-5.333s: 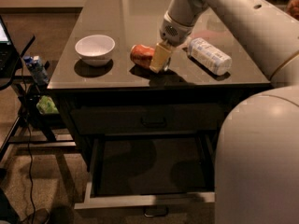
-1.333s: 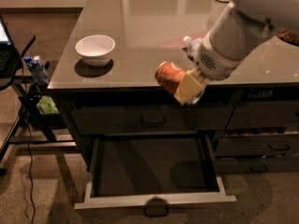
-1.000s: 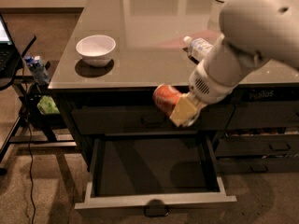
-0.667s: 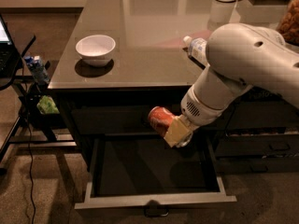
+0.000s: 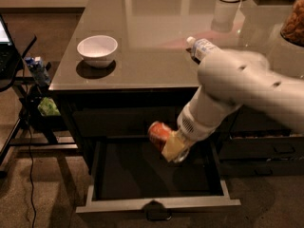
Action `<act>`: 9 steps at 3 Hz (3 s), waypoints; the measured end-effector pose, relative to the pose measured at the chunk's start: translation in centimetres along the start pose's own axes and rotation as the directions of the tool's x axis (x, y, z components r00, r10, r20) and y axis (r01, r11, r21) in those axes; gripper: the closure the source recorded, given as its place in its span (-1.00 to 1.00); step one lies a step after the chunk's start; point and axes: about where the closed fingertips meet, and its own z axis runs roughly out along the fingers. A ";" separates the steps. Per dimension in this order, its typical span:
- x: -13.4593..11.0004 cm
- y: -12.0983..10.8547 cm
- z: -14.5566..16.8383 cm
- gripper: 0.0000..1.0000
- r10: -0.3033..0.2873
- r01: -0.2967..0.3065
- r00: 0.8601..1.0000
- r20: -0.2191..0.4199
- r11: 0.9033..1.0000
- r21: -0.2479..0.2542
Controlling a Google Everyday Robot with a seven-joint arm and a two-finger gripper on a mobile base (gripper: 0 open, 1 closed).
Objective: Place coke can into middle drawer
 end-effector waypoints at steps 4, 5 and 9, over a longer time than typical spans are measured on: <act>0.3 -0.9 11.9 1.00 0.102 -0.106 0.991 -0.091 0.993 -0.046; 1.5 -0.8 16.6 1.00 0.156 -0.164 0.981 -0.114 0.985 -0.062; 0.5 -3.5 31.3 1.00 0.263 -0.272 0.960 -0.099 0.958 -0.093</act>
Offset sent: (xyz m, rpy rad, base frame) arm 0.0132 0.0424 -0.1797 -0.0219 0.2004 -0.1116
